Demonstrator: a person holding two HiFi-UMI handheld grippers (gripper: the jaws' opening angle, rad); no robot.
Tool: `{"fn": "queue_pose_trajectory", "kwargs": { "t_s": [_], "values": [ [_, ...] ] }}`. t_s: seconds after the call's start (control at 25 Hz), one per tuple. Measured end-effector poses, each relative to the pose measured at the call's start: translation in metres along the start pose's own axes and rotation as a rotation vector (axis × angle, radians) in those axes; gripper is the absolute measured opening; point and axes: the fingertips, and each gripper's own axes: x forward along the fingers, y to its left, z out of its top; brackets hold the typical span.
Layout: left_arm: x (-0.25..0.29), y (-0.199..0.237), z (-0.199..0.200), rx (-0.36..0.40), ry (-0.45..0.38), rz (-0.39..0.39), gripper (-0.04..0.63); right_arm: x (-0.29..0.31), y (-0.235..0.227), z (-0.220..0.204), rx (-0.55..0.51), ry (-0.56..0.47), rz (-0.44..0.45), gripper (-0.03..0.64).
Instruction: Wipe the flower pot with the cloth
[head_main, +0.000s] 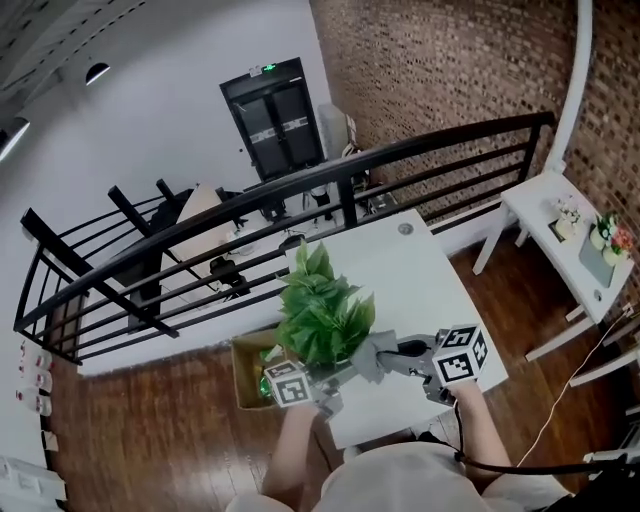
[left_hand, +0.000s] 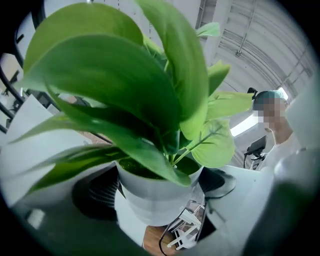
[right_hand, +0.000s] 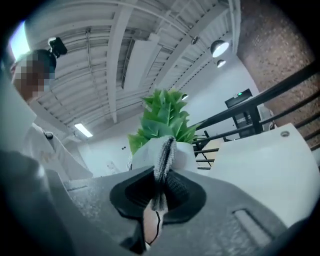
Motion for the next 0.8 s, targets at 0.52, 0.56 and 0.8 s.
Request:
{"fn": "queue_pose_trajectory", "kwargs": {
  "t_s": [0.52, 0.56, 0.8],
  "values": [
    [0.004, -0.072, -0.008, -0.030, 0.024, -0.250, 0.522, 0.026, -0.036, -0.023, 0.121, 0.108, 0.075, 0.017],
    [0.006, -0.077, -0.006, -0.037, 0.010, -0.270, 0.522, 0.030, -0.033, -0.022, 0.137, 0.098, 0.119, 0.017],
    [-0.007, -0.073, 0.010, -0.082, -0.102, -0.254, 0.520, 0.040, -0.027, -0.012, 0.165, 0.031, 0.188, 0.017]
  ]
}}
